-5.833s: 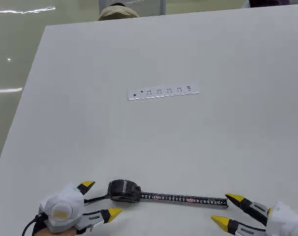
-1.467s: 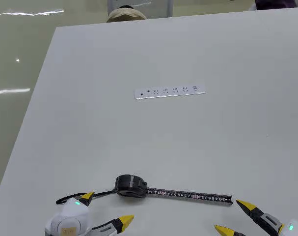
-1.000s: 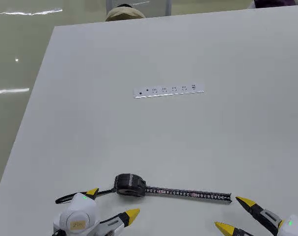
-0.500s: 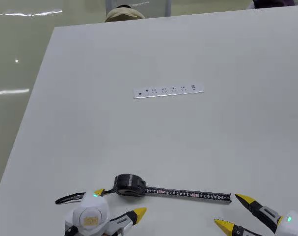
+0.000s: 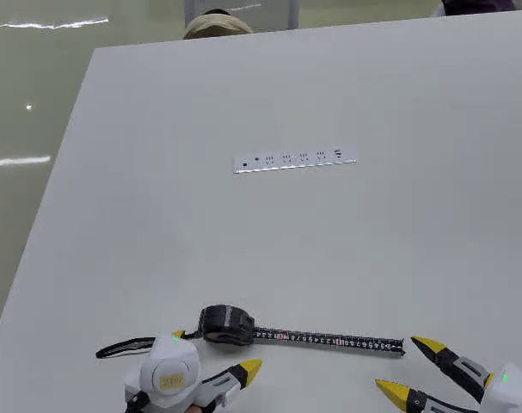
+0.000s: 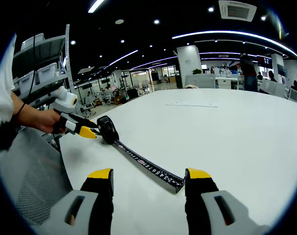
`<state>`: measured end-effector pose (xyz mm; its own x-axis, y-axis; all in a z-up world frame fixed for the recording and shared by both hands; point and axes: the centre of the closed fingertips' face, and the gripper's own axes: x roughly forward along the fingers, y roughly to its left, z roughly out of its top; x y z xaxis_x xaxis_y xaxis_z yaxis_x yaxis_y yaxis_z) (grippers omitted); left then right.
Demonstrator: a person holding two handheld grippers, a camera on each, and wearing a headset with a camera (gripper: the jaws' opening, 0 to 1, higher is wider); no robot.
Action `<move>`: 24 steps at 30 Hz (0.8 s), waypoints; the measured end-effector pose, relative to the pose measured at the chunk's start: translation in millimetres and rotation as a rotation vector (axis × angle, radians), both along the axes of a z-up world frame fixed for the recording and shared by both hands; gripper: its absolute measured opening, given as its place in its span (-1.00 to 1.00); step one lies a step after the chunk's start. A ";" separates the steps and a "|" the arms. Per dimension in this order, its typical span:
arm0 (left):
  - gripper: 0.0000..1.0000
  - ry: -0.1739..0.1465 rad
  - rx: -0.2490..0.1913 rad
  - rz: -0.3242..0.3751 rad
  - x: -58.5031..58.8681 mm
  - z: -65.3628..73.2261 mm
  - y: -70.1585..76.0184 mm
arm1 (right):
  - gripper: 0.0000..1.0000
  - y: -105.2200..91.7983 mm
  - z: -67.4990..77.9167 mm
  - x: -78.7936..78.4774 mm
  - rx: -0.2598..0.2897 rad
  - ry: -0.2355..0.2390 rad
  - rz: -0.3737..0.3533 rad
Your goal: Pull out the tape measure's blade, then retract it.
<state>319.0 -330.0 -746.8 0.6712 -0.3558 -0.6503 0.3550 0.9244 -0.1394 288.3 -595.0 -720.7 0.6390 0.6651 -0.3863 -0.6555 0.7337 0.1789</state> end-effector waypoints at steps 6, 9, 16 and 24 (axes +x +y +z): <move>0.73 -0.001 -0.006 0.019 5.4 -1.0 -2.1 | 0.18 0.3 -4.2 0.1 0.004 0.005 0.000; 0.73 0.000 0.002 0.028 6.6 -2.9 -2.3 | 0.18 -0.4 -5.5 0.2 0.006 0.009 -0.001; 0.74 -0.035 0.006 0.074 13.5 -2.7 1.9 | 0.17 -4.5 -9.5 2.1 -0.011 0.004 -0.003; 0.75 -0.027 -0.014 0.114 15.6 -7.7 1.7 | 0.17 -7.9 -17.0 3.2 -0.013 0.014 -0.009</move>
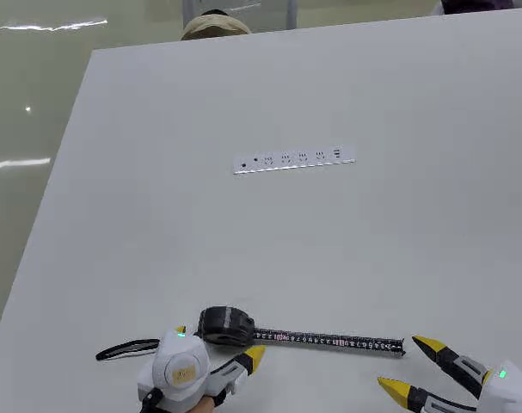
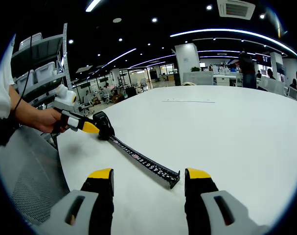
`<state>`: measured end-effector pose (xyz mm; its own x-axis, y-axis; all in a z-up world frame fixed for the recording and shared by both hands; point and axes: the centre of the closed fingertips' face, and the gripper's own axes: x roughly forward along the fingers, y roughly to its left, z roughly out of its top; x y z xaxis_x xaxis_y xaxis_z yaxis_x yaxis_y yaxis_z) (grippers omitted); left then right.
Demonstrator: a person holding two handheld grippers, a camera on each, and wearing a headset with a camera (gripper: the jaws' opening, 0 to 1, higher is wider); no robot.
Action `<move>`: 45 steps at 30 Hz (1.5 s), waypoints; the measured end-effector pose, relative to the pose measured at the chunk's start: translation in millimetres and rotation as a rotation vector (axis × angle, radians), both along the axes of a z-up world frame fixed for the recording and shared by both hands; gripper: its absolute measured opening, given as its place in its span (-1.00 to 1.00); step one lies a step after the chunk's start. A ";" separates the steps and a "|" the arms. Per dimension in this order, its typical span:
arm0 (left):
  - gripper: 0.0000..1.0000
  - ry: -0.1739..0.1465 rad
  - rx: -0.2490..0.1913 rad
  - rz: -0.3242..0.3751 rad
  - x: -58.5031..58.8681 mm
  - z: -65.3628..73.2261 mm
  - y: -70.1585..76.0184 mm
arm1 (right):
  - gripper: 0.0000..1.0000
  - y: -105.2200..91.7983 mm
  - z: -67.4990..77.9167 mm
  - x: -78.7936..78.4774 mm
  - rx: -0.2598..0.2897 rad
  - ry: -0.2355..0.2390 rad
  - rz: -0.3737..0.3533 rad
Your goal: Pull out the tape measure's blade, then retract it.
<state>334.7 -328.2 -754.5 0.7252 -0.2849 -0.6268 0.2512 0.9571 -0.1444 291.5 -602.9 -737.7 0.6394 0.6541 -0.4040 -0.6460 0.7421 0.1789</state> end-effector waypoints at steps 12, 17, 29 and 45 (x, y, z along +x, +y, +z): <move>0.81 -0.001 -0.006 0.036 5.4 -7.8 -0.8 | 0.15 -2.6 -8.3 6.2 0.017 0.007 -0.022; 0.83 0.012 -0.009 0.067 7.7 -11.3 -0.9 | 0.15 -2.3 -11.2 7.6 0.019 0.010 -0.024; 0.82 0.013 -0.022 0.120 15.8 -12.6 -1.6 | 0.13 -7.1 -14.6 10.2 0.021 0.015 -0.034; 0.66 0.033 -0.041 0.169 23.5 -15.5 0.3 | 0.10 -6.8 -20.4 15.4 0.016 0.027 -0.022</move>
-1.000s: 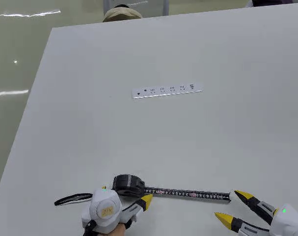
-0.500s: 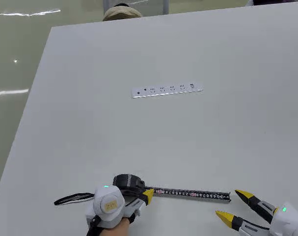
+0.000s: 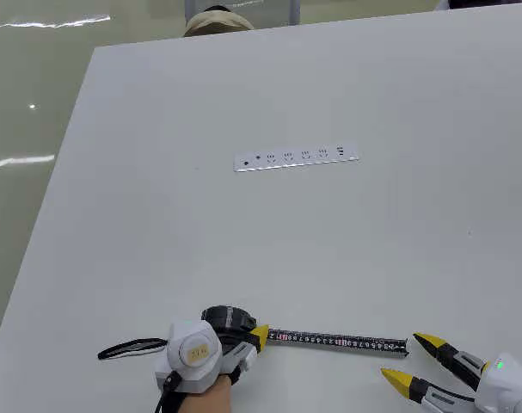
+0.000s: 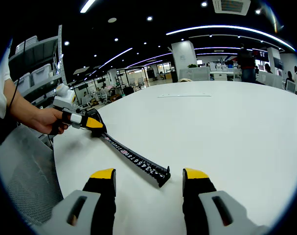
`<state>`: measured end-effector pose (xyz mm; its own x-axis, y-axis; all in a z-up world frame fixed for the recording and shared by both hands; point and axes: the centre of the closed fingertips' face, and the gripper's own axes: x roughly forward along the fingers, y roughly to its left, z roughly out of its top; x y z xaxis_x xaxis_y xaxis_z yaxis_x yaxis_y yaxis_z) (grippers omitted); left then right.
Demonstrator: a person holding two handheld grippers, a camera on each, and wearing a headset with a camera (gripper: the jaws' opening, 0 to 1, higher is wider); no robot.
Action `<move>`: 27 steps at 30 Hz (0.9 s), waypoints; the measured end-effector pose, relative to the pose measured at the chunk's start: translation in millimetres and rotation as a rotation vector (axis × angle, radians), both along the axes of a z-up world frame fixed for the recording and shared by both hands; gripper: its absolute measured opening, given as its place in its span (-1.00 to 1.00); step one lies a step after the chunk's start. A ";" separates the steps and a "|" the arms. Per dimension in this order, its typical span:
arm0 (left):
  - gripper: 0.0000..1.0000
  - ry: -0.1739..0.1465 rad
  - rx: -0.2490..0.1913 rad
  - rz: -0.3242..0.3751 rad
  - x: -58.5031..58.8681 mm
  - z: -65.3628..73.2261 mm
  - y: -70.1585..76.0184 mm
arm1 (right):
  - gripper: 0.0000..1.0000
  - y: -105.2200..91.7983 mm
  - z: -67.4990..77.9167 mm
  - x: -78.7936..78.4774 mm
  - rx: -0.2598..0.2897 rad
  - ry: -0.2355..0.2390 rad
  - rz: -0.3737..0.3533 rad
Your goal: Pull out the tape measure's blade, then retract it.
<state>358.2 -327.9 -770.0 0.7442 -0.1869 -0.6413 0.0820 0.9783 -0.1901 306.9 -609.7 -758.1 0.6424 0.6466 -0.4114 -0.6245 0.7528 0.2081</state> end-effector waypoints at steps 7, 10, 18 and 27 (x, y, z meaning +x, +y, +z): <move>0.60 0.014 -0.011 0.000 0.7 -2.4 -4.4 | 0.08 0.9 -1.1 1.2 -0.005 0.001 0.006; 0.56 0.024 -0.010 -0.009 0.4 -3.8 -7.2 | 0.08 0.6 -2.4 1.7 -0.005 0.003 0.008; 0.46 0.033 -0.007 0.000 2.0 -4.8 -6.2 | 0.07 0.5 -4.5 1.8 -0.004 0.009 0.011; 0.47 0.039 -0.008 0.013 2.7 -5.1 -5.7 | 0.03 2.2 -4.3 0.5 -0.001 0.008 0.011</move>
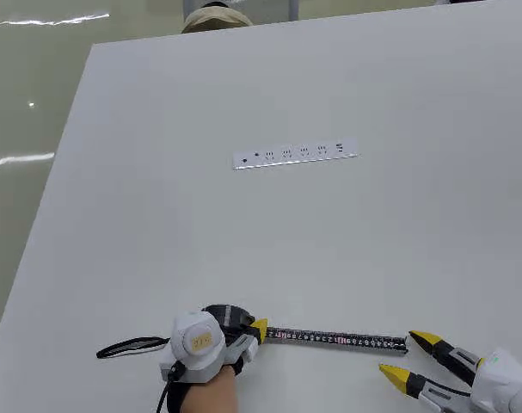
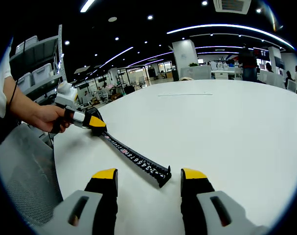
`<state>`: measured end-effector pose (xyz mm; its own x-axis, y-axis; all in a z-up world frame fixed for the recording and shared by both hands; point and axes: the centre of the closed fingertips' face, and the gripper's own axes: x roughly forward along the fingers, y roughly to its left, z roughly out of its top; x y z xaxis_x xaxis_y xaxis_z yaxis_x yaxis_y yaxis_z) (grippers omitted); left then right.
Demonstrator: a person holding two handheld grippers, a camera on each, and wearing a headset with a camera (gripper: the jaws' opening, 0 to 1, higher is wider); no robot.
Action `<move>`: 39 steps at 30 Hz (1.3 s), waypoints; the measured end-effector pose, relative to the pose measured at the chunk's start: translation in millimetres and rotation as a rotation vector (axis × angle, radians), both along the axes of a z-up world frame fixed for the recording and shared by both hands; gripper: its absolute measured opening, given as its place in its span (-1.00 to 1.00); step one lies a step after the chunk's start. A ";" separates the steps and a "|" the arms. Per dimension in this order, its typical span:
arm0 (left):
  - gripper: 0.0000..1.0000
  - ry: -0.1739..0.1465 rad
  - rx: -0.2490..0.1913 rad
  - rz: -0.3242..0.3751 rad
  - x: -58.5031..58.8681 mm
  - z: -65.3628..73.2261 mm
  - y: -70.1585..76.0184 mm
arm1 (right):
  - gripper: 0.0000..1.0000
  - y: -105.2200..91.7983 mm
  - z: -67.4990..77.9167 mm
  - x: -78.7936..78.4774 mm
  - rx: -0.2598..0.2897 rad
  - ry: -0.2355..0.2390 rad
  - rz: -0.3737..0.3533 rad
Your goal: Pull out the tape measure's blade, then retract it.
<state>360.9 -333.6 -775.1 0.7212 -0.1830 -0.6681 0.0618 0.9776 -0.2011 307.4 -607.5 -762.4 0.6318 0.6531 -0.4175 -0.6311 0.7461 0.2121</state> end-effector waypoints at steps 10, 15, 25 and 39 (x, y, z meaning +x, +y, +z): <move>0.47 0.013 0.020 0.001 -0.2 -0.9 -0.1 | 0.03 -1.5 1.6 -0.3 -0.003 -0.003 0.006; 0.47 0.014 0.028 -0.002 -0.1 -2.4 0.5 | 0.02 -2.2 0.7 1.1 -0.010 -0.006 0.018; 0.47 0.015 0.036 -0.007 -0.1 -2.5 0.7 | 0.00 -2.4 -0.7 2.9 -0.012 -0.008 0.037; 0.48 0.015 0.038 -0.008 -0.7 -2.1 0.9 | -0.06 -2.5 -3.4 2.6 0.006 0.013 0.111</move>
<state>360.2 -332.7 -777.1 0.7101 -0.1627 -0.6851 0.0666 0.9841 -0.1647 310.0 -609.9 -765.8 0.5499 0.7215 -0.4207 -0.7071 0.6703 0.2253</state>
